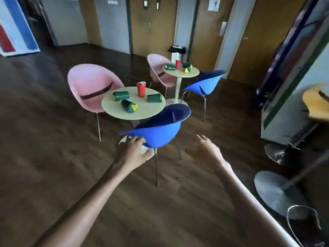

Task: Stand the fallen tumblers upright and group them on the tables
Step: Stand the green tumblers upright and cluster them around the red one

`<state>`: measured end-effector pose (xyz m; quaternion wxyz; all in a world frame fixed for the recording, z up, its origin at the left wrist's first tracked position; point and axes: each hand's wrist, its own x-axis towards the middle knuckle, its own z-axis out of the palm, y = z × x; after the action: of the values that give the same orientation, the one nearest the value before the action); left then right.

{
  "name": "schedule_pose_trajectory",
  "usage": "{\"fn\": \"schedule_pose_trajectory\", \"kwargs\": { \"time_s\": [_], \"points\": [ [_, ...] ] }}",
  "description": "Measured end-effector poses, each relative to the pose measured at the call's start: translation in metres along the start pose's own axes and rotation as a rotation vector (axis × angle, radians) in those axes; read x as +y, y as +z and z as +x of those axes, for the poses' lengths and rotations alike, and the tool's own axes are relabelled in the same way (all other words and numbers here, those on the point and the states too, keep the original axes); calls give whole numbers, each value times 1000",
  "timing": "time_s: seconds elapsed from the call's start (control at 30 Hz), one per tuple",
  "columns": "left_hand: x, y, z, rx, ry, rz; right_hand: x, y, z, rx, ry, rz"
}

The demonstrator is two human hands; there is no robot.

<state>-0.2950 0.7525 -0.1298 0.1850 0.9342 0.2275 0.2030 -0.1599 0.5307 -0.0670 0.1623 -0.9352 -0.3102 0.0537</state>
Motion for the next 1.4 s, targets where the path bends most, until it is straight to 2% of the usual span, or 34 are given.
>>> {"fn": "schedule_pose_trajectory", "kwargs": {
  "time_s": [0.17, 0.33, 0.6, 0.83, 1.07, 1.27, 1.4],
  "points": [
    [-64, -18, 7, 38, -141, -39, -63, 52, 58, -112, -102, 19],
    [-122, 8, 34, -45, -221, 51, -95, 89, 111, -151, -144, 30],
    [-159, 32, 132, -45, -195, 116, -103, 126, 235, -181, -194, 28],
    [-198, 63, 246, -19, -255, 89, -109, 135, 366, -219, -260, 51],
    [-236, 91, 317, -23, -303, 105, -122, 160, 462, -240, -295, 104],
    [-281, 120, 368, -86, -343, 150, -142, 208, 531, -349, -228, 215],
    [-318, 149, 409, -175, -409, -65, -154, 238, 580, -424, -135, 318]
  ]
}}
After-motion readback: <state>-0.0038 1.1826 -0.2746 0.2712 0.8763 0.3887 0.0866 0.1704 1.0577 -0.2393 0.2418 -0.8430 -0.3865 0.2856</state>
